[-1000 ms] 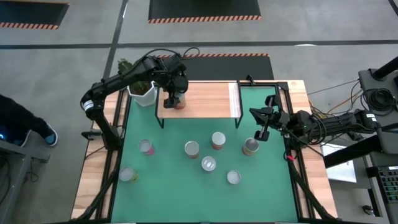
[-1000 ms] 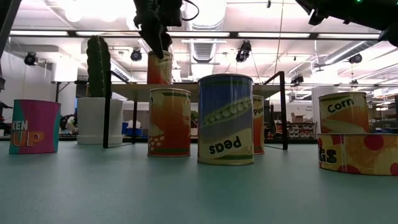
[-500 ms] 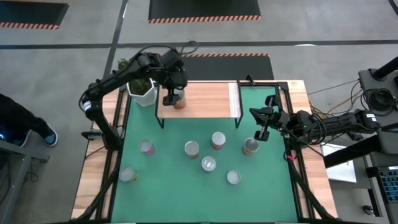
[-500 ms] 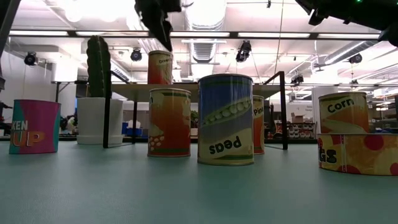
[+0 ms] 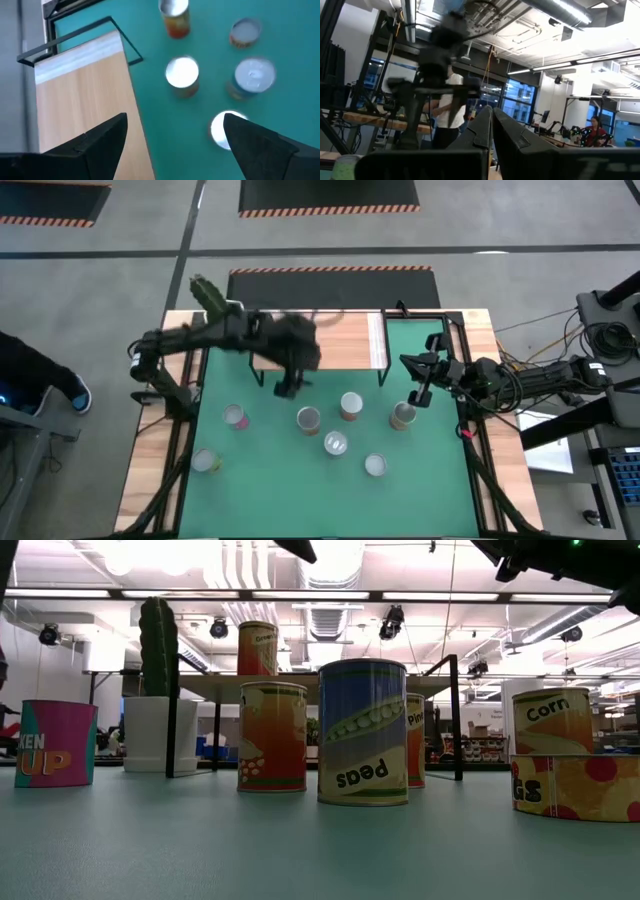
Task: Pick and place cans onto a shelf
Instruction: Put the canned green beans on the shelf
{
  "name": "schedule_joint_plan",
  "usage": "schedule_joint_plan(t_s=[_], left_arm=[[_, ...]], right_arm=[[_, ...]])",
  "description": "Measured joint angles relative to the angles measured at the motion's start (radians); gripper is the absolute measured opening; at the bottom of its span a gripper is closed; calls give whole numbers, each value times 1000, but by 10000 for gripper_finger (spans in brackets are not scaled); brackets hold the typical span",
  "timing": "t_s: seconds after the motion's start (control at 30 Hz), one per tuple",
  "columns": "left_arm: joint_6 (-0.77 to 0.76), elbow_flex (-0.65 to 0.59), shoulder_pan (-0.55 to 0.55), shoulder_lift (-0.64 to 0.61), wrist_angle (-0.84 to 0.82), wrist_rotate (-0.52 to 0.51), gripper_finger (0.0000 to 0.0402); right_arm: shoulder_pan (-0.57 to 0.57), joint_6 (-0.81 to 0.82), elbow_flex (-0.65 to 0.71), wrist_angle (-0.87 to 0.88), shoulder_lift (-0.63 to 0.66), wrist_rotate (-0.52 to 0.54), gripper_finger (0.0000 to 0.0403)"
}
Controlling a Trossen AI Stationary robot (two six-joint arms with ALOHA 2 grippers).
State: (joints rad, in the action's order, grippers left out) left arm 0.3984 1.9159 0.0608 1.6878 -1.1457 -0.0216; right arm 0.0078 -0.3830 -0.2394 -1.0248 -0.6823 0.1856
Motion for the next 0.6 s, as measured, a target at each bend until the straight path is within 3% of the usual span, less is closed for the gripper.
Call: schedule_joint_plan(t_s=[0.27, 0.37, 0.5, 0.6], left_arm=[[-55, -195, -105, -13, 122, -107, 309], [-56, -263, -113, -24, 166, -163, 287], [-54, -337, -113, -28, 187, -218, 189], [-43, -386, -113, -28, 186, -415, 64]], right_arm=[[0, 7, 0, 0, 0, 0, 9], [0, 7, 0, 0, 0, 0, 9], [0, 8, 0, 0, 0, 0, 9], [0, 7, 0, 0, 0, 0, 9]])
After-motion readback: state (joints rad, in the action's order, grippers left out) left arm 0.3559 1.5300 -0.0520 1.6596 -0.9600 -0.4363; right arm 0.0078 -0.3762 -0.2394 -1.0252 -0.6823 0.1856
